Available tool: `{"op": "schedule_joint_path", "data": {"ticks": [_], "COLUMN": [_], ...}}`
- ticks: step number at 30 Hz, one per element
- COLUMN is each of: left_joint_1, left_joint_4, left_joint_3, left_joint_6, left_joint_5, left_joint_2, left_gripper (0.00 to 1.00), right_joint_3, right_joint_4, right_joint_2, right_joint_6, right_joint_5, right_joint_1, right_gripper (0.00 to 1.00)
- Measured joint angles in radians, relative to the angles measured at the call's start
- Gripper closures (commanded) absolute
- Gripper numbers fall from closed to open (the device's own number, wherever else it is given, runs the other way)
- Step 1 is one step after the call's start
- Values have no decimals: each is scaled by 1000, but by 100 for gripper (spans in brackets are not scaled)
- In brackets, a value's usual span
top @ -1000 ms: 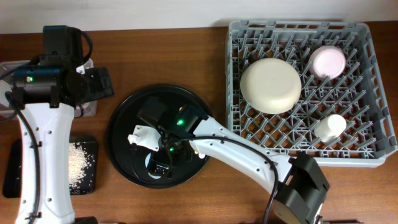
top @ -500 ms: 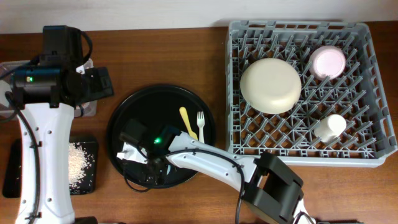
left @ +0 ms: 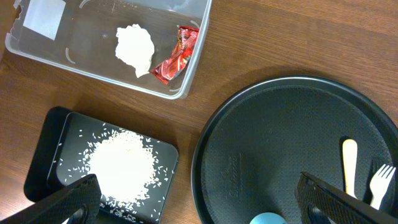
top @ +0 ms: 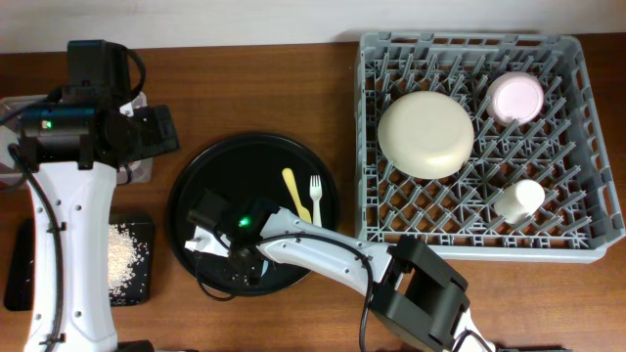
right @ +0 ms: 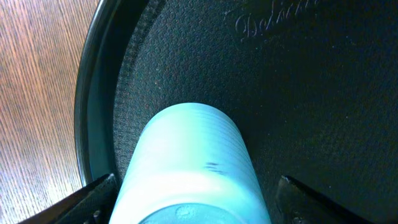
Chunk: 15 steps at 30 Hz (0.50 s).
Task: Sort waste into correct bins and load items into the dishwasher rack
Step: 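Grasp the light-blue cup with the right gripper and lift it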
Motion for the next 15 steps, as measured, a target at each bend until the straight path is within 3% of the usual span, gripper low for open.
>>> {"op": "schedule_joint_path", "data": {"ticks": [7, 15], "left_joint_1": [0, 0], "left_joint_4": [0, 0], "left_joint_3": [0, 0], "left_joint_6": [0, 0], "left_joint_5": [0, 0], "left_joint_2": [0, 0], "left_gripper": [1, 1], "right_joint_3": [0, 0], "right_joint_4": [-5, -76], "right_joint_2": [0, -59], "right_joint_6": [23, 81], "right_joint_5": [7, -24], "right_joint_1": [0, -56], "right_gripper": [47, 48]}}
